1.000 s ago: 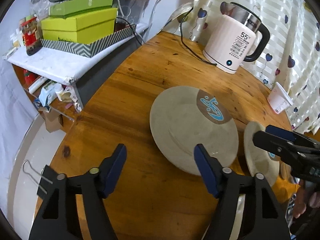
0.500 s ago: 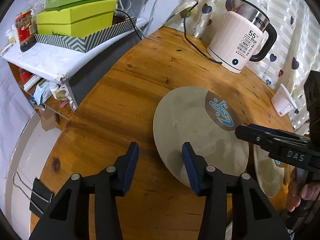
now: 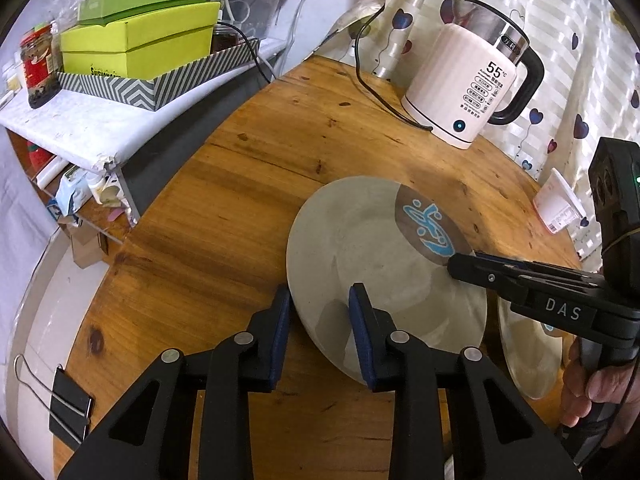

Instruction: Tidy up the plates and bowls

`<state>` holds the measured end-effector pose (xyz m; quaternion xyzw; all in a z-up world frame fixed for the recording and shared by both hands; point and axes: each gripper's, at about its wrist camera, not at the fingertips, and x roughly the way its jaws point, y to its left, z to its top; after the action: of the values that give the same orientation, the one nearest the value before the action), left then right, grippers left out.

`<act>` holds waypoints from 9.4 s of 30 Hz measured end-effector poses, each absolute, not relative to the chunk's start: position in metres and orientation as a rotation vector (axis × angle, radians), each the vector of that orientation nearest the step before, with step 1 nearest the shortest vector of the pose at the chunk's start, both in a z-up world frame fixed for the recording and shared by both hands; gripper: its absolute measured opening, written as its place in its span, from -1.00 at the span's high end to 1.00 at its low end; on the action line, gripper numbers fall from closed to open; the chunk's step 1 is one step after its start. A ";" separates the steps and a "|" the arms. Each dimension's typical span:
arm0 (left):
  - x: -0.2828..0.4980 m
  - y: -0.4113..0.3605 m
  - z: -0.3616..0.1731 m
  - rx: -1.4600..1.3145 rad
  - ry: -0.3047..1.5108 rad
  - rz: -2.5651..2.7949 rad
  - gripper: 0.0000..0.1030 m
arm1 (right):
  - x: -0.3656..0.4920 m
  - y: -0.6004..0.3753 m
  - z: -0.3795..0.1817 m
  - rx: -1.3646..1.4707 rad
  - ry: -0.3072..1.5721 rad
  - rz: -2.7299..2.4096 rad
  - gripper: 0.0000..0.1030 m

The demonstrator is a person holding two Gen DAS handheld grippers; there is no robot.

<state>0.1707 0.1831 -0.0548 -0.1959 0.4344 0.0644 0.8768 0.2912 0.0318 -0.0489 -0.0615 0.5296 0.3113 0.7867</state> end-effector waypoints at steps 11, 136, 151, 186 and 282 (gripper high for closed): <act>0.158 0.181 -0.034 -0.395 0.879 0.143 0.41 | 0.278 0.031 -0.034 -0.134 1.127 0.676 0.52; 0.078 0.082 -0.008 -0.294 0.917 -0.055 0.40 | 0.132 -0.135 -0.014 0.154 1.069 0.550 0.00; 0.111 0.072 0.002 -0.223 0.905 -0.118 0.09 | 0.147 -0.142 -0.011 0.195 1.076 0.476 0.00; 0.211 0.059 -0.022 -0.175 1.013 -0.256 0.02 | 0.185 -0.138 -0.036 0.289 1.139 0.345 0.01; 0.056 0.080 -0.017 -0.285 0.956 -0.100 0.44 | 0.106 -0.104 -0.023 0.115 1.109 0.491 0.42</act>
<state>0.0557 0.0800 -0.0175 -0.1365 0.4581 -0.0478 0.8771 0.1065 -0.1037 -0.0233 0.0540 0.5207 0.2306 0.8202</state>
